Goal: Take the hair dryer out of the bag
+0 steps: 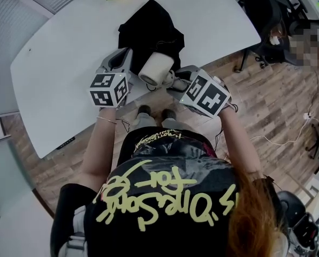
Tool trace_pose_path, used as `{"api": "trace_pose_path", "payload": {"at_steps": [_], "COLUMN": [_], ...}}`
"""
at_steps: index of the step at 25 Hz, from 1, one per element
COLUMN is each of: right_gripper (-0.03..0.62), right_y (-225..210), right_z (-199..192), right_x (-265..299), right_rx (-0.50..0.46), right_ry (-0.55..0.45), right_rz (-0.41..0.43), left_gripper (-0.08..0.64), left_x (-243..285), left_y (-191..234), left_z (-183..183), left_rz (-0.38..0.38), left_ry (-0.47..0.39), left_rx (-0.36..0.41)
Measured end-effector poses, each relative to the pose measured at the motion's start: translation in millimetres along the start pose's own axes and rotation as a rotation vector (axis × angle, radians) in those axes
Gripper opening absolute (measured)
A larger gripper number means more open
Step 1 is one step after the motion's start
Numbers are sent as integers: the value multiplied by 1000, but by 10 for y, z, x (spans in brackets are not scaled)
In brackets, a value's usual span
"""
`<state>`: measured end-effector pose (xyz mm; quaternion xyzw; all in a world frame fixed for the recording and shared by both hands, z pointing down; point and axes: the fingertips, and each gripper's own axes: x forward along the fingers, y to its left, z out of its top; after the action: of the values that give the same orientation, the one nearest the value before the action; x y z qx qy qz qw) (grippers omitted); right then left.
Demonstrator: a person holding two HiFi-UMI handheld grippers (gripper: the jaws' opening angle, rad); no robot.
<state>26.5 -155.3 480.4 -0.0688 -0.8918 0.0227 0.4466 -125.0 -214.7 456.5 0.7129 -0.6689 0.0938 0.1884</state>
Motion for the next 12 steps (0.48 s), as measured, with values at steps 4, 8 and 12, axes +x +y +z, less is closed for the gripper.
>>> {"api": "trace_pose_path", "payload": {"at_steps": [4, 8, 12], "right_gripper": [193, 193, 194], "right_y": [72, 91, 118], "right_z": [-2, -32, -40], "right_x": [-165, -388, -503], "right_rx": [-16, -41, -50], "right_ry": [-39, -61, -71], "right_rz": [13, 22, 63], "left_gripper": [18, 20, 20], "left_x": [-37, -46, -1], "left_y": [-9, -96, -156], "left_z": [-70, -105, -136], "left_rz": [28, 31, 27], "left_ry": [5, 16, 28], "left_rx": [3, 18, 53]}}
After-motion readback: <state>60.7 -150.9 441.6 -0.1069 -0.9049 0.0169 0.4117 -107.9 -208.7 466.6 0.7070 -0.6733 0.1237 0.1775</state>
